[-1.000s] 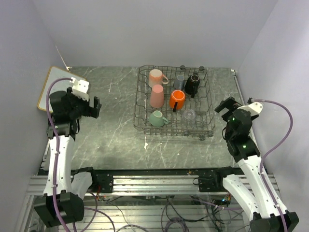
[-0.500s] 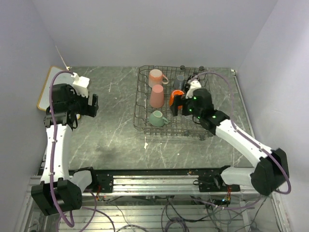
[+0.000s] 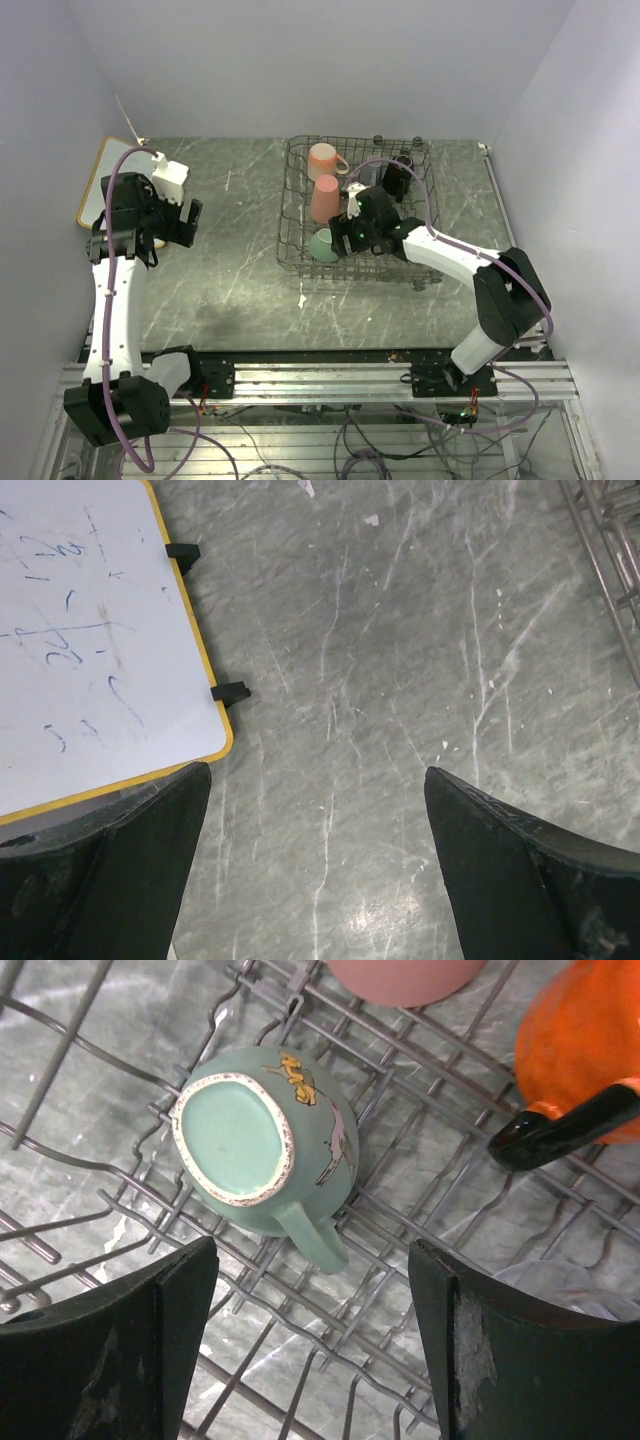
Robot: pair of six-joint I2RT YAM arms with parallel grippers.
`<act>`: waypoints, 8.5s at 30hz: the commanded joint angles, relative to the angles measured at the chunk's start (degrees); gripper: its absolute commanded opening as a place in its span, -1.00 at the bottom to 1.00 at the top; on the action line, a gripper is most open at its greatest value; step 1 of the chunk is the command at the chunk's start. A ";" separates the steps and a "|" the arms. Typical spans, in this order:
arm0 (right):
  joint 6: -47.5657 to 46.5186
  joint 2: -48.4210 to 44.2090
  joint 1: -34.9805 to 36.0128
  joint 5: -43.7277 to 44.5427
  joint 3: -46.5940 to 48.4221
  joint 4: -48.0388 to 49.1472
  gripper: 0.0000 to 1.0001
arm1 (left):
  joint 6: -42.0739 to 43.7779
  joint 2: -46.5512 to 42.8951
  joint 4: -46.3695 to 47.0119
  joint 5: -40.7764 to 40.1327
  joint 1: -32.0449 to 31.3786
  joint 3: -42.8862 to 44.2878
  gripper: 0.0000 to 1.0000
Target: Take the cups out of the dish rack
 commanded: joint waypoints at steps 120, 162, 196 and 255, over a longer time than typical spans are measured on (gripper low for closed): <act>29.89 -30.25 0.07 3.08 4.70 -14.76 1.00 | -3.72 57.55 -15.92 -8.10 -14.95 44.86 -0.87; 19.45 -6.25 -4.62 25.01 12.48 -17.19 0.99 | -10.30 53.09 -13.75 -8.25 -11.05 54.64 0.99; 21.92 18.79 -1.98 35.38 17.49 -8.96 -0.04 | -5.27 23.37 -19.11 6.54 -8.92 24.38 0.98; 75.81 -17.39 7.73 -33.49 -16.46 54.87 -1.00 | 32.99 -5.93 -9.10 32.07 -17.72 3.53 0.98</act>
